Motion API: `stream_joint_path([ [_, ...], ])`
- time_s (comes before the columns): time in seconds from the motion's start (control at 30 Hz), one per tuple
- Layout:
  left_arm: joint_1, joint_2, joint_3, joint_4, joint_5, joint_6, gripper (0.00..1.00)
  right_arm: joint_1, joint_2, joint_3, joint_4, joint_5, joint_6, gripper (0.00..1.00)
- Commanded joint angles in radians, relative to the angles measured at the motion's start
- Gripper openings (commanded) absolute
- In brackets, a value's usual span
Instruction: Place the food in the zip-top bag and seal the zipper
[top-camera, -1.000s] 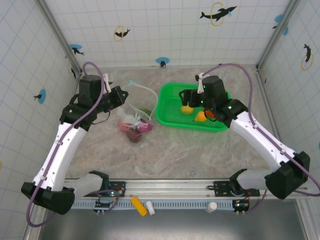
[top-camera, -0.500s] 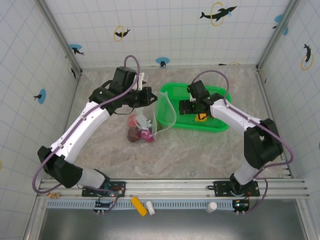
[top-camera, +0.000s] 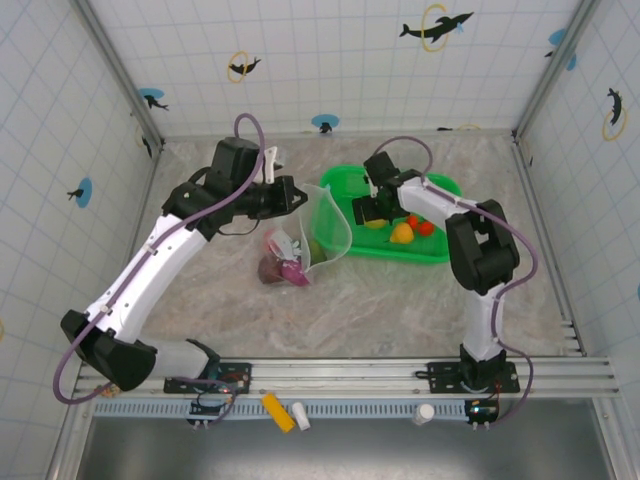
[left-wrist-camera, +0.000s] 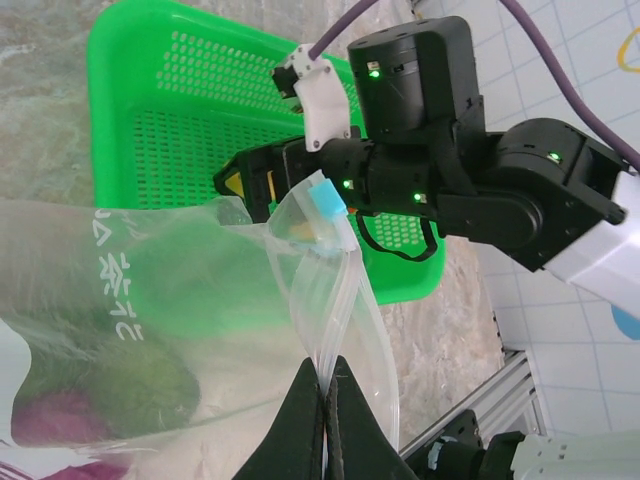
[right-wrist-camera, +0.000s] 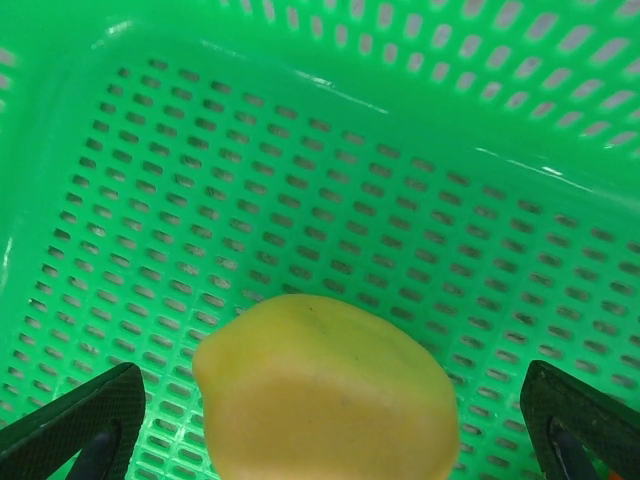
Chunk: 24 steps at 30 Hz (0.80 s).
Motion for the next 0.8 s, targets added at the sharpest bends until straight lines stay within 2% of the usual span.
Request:
stream_joint_path([
  [0.0,0.003,-0.015,0.001,-0.005,-0.015,0.003,0.0,-0.001,0.017,0.032,-0.029,-0.033,-0.058,0.99],
  [0.2,0.003,-0.01,-0.011,0.018,0.002,-0.002,0.0,-0.005,0.051,0.036,-0.015,-0.055,-0.064,0.93],
  [0.47,0.003,-0.017,-0.017,0.024,0.009,-0.007,0.0,-0.01,0.074,0.048,-0.007,-0.067,-0.052,0.78],
  [0.67,0.003,-0.018,-0.02,0.029,0.007,-0.011,0.0,-0.012,0.021,0.031,0.007,-0.063,-0.034,0.64],
  [0.77,0.003,-0.018,-0.025,0.038,0.005,-0.014,0.0,-0.017,-0.016,0.028,0.008,-0.056,-0.029,0.62],
])
